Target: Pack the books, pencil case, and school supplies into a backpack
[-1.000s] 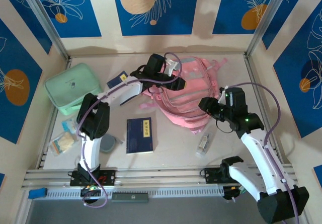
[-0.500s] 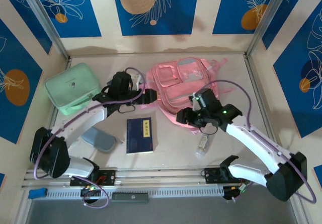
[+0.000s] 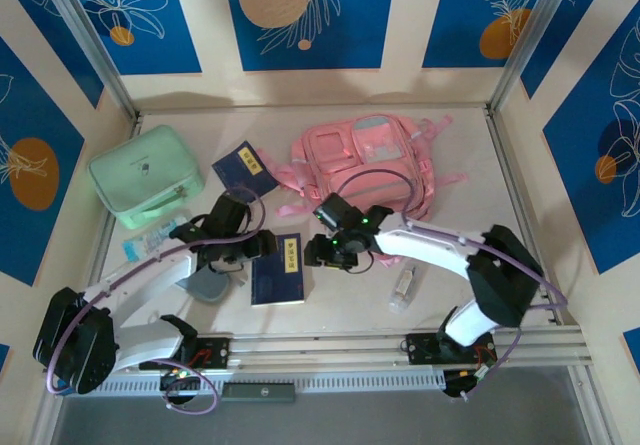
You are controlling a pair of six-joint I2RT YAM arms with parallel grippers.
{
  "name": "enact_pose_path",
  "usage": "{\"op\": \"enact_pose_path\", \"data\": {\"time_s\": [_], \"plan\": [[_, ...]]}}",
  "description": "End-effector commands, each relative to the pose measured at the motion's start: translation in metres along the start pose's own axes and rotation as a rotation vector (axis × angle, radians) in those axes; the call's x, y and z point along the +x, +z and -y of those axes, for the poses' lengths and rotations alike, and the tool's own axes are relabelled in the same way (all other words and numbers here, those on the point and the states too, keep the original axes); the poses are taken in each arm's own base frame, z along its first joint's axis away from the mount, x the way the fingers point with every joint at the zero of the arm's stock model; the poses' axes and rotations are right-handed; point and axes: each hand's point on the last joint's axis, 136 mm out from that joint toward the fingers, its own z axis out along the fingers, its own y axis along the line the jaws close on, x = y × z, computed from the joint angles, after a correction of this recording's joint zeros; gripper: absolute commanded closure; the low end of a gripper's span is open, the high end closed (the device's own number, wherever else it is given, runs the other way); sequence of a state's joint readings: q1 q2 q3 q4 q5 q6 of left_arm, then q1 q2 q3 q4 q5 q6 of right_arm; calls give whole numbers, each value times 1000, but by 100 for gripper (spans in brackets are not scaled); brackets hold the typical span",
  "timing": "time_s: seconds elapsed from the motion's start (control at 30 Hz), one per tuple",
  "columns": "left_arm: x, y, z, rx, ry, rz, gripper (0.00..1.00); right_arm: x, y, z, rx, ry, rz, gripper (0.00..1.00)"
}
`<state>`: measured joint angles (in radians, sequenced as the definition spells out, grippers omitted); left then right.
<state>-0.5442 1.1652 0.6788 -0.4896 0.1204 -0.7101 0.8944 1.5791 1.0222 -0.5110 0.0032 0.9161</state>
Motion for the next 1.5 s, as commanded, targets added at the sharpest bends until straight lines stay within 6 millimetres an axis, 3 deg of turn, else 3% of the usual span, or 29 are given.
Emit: {"op": "enact_pose_path", "data": {"time_s": [0.0,0.27,0.47,0.53,0.63,0.93,1.27,1.47], "plan": [[15,2,-27,-105,-56,-23,33,-7,15,-22,-44,11,1,46],[39,22,-28,-19,-90,-72,39,-9,53,-22,3,24,-47,47],[46,34,-23,23,-89,-108,46,-7,67,-22,10,33,-69,49],[48,38,-24,21,-100,-118,53,-5,71,-21,16,36,-81,50],[51,40,-27,14,-102,-129,56,-3,73,-29,-17,28,-93,51],[53,40,-33,-11,-101,-130,59,-5,59,-56,-119,-5,-88,51],[53,39,-36,-29,-98,-128,60,-10,31,-58,-106,-44,-35,52],[53,38,-36,-25,-100,-123,61,-10,23,-62,-139,-62,-31,59]]}}
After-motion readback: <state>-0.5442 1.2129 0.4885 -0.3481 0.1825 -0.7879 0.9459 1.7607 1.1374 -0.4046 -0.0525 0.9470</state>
